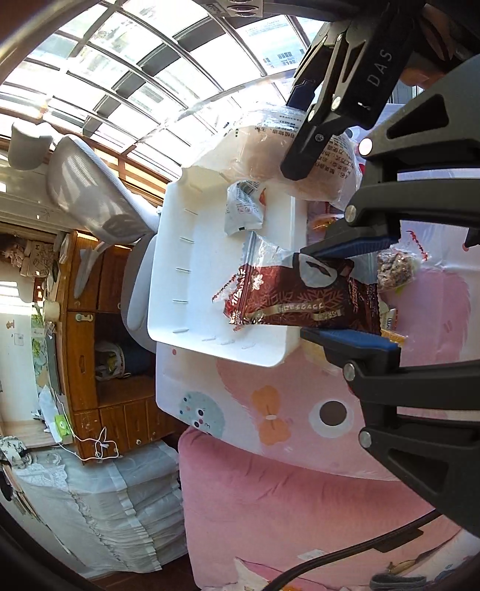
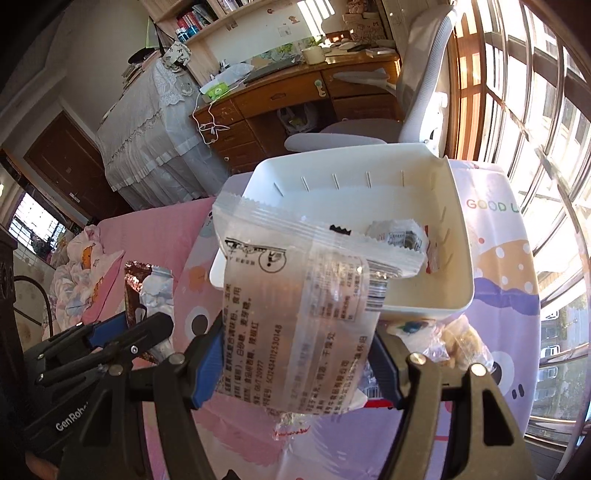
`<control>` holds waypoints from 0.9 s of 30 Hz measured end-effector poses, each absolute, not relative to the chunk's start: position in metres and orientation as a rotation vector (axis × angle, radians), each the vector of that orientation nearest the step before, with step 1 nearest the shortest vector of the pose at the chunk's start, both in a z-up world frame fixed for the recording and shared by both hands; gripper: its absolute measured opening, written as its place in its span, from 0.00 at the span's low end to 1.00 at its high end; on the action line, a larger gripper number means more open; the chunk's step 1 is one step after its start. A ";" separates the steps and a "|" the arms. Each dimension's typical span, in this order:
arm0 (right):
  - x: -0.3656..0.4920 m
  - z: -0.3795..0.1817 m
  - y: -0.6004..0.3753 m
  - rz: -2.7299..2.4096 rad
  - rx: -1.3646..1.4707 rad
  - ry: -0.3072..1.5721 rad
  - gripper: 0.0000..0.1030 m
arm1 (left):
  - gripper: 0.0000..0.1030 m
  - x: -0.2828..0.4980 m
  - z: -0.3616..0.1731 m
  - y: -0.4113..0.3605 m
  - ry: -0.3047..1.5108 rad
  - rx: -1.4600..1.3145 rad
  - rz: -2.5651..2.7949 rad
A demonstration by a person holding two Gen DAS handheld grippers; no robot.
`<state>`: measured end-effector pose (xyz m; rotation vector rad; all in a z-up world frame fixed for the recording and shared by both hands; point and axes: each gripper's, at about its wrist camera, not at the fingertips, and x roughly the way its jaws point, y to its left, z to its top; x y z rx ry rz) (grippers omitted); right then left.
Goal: Organize snacks
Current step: 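Lift both held snacks and carry them over the white basket, then open both tools to release the snacks into the basket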
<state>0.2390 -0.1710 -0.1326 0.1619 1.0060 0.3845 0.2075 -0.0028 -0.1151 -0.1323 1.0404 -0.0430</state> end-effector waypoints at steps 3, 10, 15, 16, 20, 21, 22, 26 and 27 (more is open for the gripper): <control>0.249 -0.127 -0.177 0.352 0.158 0.955 0.68 | 0.33 0.228 -0.116 -0.002 1.031 -0.125 -0.069; 0.275 -0.135 -0.188 0.295 0.195 0.914 0.68 | 0.33 0.267 -0.137 0.004 1.048 -0.136 -0.106; 0.291 -0.143 -0.187 0.277 0.199 0.919 0.69 | 0.33 0.285 -0.153 0.014 1.063 -0.167 -0.125; 0.293 -0.145 -0.186 0.274 0.200 0.926 0.69 | 0.33 0.288 -0.157 0.016 1.071 -0.172 -0.129; 0.299 -0.157 -0.181 0.250 0.197 0.962 0.72 | 0.46 0.299 -0.171 0.019 1.115 -0.193 -0.161; 0.300 -0.159 -0.181 0.248 0.200 0.967 0.72 | 0.57 0.300 -0.174 0.020 1.117 -0.199 -0.158; 0.301 -0.161 -0.180 0.240 0.199 0.969 0.72 | 0.60 0.301 -0.175 0.021 1.116 -0.205 -0.158; 0.302 -0.163 -0.180 0.212 0.200 0.984 0.72 | 0.62 0.300 -0.174 0.024 1.116 -0.207 -0.158; 0.300 -0.163 -0.180 0.210 0.203 0.984 0.72 | 0.62 0.299 -0.174 0.024 1.116 -0.205 -0.156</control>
